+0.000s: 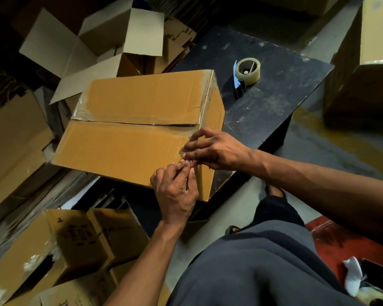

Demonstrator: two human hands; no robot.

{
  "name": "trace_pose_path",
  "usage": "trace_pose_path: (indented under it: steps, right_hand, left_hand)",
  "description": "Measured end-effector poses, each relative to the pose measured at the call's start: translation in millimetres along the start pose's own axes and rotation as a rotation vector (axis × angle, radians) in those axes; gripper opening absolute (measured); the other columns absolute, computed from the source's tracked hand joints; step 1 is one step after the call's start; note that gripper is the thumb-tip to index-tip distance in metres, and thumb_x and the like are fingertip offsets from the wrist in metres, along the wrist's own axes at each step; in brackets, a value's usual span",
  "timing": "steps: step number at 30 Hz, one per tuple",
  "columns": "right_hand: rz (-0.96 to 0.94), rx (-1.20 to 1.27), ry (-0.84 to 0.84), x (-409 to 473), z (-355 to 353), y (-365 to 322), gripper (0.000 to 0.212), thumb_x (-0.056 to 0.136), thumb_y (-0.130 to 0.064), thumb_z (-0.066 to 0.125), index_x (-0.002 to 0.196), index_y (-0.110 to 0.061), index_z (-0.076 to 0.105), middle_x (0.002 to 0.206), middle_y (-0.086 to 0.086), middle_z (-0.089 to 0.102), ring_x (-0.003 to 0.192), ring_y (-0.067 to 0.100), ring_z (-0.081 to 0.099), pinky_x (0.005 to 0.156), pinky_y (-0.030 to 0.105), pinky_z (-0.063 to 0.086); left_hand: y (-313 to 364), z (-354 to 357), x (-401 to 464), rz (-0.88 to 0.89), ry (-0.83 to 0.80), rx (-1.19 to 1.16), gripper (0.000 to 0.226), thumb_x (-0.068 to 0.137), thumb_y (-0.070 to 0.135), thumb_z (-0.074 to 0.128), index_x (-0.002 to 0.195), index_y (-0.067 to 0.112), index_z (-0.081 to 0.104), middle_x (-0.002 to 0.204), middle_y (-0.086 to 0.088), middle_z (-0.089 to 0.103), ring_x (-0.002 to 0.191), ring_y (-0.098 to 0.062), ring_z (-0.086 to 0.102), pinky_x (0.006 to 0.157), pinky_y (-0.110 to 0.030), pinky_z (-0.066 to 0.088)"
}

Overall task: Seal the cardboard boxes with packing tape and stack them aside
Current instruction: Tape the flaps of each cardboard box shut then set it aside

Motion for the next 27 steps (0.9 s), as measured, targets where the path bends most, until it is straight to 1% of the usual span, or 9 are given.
trace_pose_path:
  steps: [7, 8, 10, 12, 15, 18, 22, 25, 27]
  right_hand:
    - [-0.046, 0.052, -0.052, 6, -17, -15, 0.024, 0.099, -0.031, 0.069, 0.119, -0.02, 0.077, 0.127, -0.002, 0.072, 0.112, 0.02, 0.063, 0.097, 0.03, 0.049]
    - [-0.057, 0.065, -0.067, 7, -19, -19, 0.02, 0.098, -0.032, 0.069, 0.113, -0.021, 0.079, 0.121, -0.003, 0.075, 0.106, 0.019, 0.064, 0.095, 0.029, 0.05]
    - [-0.038, 0.12, -0.093, 17, -25, -22, 0.019, 0.101, -0.038, 0.066, 0.105, -0.025, 0.079, 0.103, -0.007, 0.077, 0.088, 0.021, 0.065, 0.075, 0.037, 0.057]
    - [-0.009, 0.167, -0.088, 40, -36, -16, 0.021, 0.102, -0.042, 0.064, 0.103, -0.027, 0.078, 0.086, -0.008, 0.072, 0.076, 0.02, 0.064, 0.06, 0.036, 0.054]
    - [0.035, 0.216, -0.051, 91, -55, 2, 0.025, 0.103, -0.044, 0.062, 0.101, -0.026, 0.08, 0.083, -0.01, 0.073, 0.071, 0.011, 0.066, 0.059, 0.033, 0.053]
    - [0.134, 0.231, -0.063, 144, -61, 42, 0.033, 0.103, -0.051, 0.058, 0.098, -0.028, 0.08, 0.084, -0.015, 0.074, 0.069, 0.003, 0.064, 0.059, 0.034, 0.054]
    - [0.313, 0.259, -0.157, 209, -50, 102, 0.031, 0.096, -0.057, 0.061, 0.103, -0.034, 0.08, 0.096, -0.019, 0.076, 0.077, 0.001, 0.069, 0.067, 0.035, 0.06]
    - [0.37, 0.213, -0.307, 248, -26, 141, 0.039, 0.095, -0.054, 0.065, 0.127, -0.033, 0.07, 0.121, -0.012, 0.073, 0.104, 0.007, 0.069, 0.088, 0.038, 0.059]
    - [0.425, 0.185, -0.427, 266, 0, 177, 0.06, 0.091, -0.062, 0.065, 0.142, -0.031, 0.058, 0.133, -0.005, 0.068, 0.12, 0.019, 0.065, 0.098, 0.044, 0.055]
  left_hand:
    - [-4, -10, 7, -0.02, -0.101, -0.124, 0.024, 0.096, 0.034, 0.069, 0.107, 0.016, 0.08, 0.099, 0.004, 0.07, 0.09, -0.016, 0.056, 0.078, -0.042, 0.049]
    - [-8, -14, 10, -0.038, -0.107, -0.169, 0.023, 0.097, 0.037, 0.068, 0.102, 0.019, 0.08, 0.095, 0.007, 0.069, 0.088, -0.014, 0.057, 0.076, -0.041, 0.049]
    - [-20, -24, 19, -0.108, -0.074, -0.229, 0.022, 0.098, 0.039, 0.068, 0.092, 0.021, 0.08, 0.089, 0.01, 0.069, 0.084, -0.013, 0.061, 0.073, -0.043, 0.05]
    - [-40, -38, 31, -0.23, 0.026, -0.222, 0.024, 0.096, 0.04, 0.067, 0.088, 0.021, 0.079, 0.089, 0.011, 0.071, 0.085, -0.01, 0.065, 0.072, -0.04, 0.055]
    - [-85, -59, 43, -0.514, 0.199, -0.249, 0.017, 0.092, 0.05, 0.065, 0.09, 0.037, 0.075, 0.098, 0.019, 0.07, 0.094, -0.005, 0.067, 0.076, -0.037, 0.059]
    - [-131, -67, 45, -0.797, 0.271, -0.267, 0.005, 0.089, 0.053, 0.067, 0.093, 0.05, 0.068, 0.109, 0.026, 0.065, 0.107, -0.006, 0.064, 0.087, -0.036, 0.056]
    - [-175, -75, 45, -1.171, 0.35, -0.223, 0.025, 0.09, 0.04, 0.076, 0.111, 0.048, 0.065, 0.122, 0.016, 0.056, 0.117, -0.017, 0.057, 0.086, -0.037, 0.051]
    - [-200, -72, 39, -1.408, 0.384, -0.234, 0.053, 0.088, 0.05, 0.075, 0.136, 0.041, 0.056, 0.133, 0.006, 0.053, 0.118, -0.022, 0.056, 0.09, -0.043, 0.053]
    - [-213, -61, 36, -1.476, 0.409, -0.295, 0.074, 0.074, 0.068, 0.071, 0.139, 0.04, 0.05, 0.132, 0.005, 0.06, 0.117, -0.023, 0.06, 0.095, -0.051, 0.055]
Point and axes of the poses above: each hand's wrist, its own x-axis towards the middle knuckle, its own z-axis out of the palm, y = z × x, the point moved 8 cm from there along x, towards the middle knuckle
